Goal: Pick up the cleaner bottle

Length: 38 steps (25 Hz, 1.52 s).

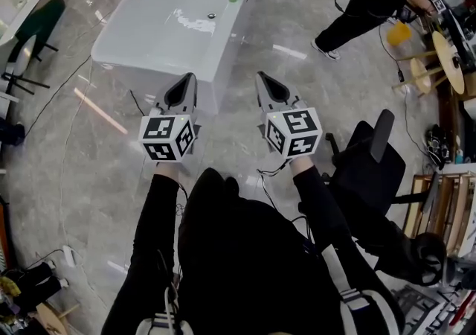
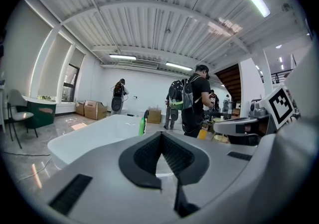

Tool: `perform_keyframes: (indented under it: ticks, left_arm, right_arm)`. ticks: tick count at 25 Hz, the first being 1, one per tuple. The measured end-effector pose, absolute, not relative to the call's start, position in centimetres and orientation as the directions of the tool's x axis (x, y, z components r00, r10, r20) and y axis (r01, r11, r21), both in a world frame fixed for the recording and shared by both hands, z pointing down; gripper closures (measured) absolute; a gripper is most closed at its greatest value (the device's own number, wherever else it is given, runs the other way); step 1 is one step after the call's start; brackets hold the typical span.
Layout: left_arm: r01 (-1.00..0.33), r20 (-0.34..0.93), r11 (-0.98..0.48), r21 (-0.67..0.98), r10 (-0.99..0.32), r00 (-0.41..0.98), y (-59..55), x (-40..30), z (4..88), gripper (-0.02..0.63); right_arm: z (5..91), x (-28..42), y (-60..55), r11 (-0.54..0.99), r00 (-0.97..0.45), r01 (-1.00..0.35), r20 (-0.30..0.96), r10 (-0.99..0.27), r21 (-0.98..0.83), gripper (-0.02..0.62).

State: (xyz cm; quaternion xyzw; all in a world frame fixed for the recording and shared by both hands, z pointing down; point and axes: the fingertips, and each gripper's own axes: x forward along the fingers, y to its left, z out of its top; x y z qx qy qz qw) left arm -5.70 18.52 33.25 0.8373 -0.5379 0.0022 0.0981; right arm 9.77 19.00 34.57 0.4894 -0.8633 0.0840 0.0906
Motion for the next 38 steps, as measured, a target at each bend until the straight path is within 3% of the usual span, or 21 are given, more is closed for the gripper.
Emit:
perform_keyframes:
  ticks: [20, 38]
  left_arm:
    - [-0.885, 0.124, -0.427, 0.184, -0.883, 0.452, 10.6, -5.1, 34.1, 0.598]
    - [-0.857, 0.164, -0.487, 0.17, -0.844, 0.512, -4.7, -7.7, 35.8, 0.598]
  right_arm:
    - [36.3, 9.5, 12.6, 0.484, -0.484, -0.872, 0.271, -0.832, -0.071, 0.594]
    - [37.8, 5.2, -1.7, 0.443, -0.44, -0.894, 0.321, -0.839, -0.067, 0.594]
